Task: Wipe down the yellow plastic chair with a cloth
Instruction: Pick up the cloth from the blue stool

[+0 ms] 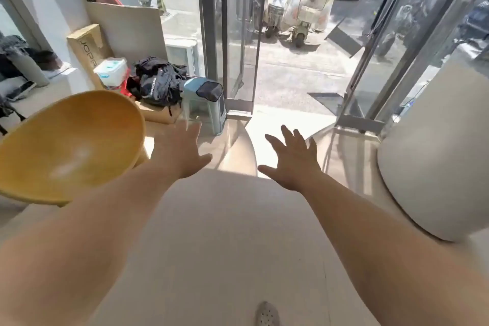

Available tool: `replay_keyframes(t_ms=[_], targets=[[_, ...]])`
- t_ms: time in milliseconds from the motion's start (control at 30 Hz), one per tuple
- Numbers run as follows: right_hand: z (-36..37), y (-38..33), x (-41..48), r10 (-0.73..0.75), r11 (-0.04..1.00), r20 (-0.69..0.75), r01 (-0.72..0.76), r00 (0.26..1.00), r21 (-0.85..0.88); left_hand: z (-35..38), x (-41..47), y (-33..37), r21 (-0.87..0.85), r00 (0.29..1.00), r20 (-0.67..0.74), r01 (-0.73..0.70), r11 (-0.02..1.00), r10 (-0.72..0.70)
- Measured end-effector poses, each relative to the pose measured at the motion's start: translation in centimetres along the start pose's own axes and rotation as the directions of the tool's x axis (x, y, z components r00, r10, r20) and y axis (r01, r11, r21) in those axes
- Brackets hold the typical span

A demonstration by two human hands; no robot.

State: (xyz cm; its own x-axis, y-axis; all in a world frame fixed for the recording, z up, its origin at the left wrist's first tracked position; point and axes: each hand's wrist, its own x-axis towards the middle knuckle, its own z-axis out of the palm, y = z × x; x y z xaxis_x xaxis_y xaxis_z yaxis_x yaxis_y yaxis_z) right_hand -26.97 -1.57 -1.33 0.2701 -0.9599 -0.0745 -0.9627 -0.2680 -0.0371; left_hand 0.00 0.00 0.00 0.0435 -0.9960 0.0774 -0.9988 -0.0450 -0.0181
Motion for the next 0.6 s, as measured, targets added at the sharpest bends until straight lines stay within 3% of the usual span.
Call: replay_keyframes(t_ms=[600], targets=[[0.6, 8.2, 45.1, -0.099, 0.984, 0.108, 0.082, 0.989, 0.157, 6.4, 40.5, -3.1, -0.086, 0.986, 0.117, 0.133, 0.987, -0.123]])
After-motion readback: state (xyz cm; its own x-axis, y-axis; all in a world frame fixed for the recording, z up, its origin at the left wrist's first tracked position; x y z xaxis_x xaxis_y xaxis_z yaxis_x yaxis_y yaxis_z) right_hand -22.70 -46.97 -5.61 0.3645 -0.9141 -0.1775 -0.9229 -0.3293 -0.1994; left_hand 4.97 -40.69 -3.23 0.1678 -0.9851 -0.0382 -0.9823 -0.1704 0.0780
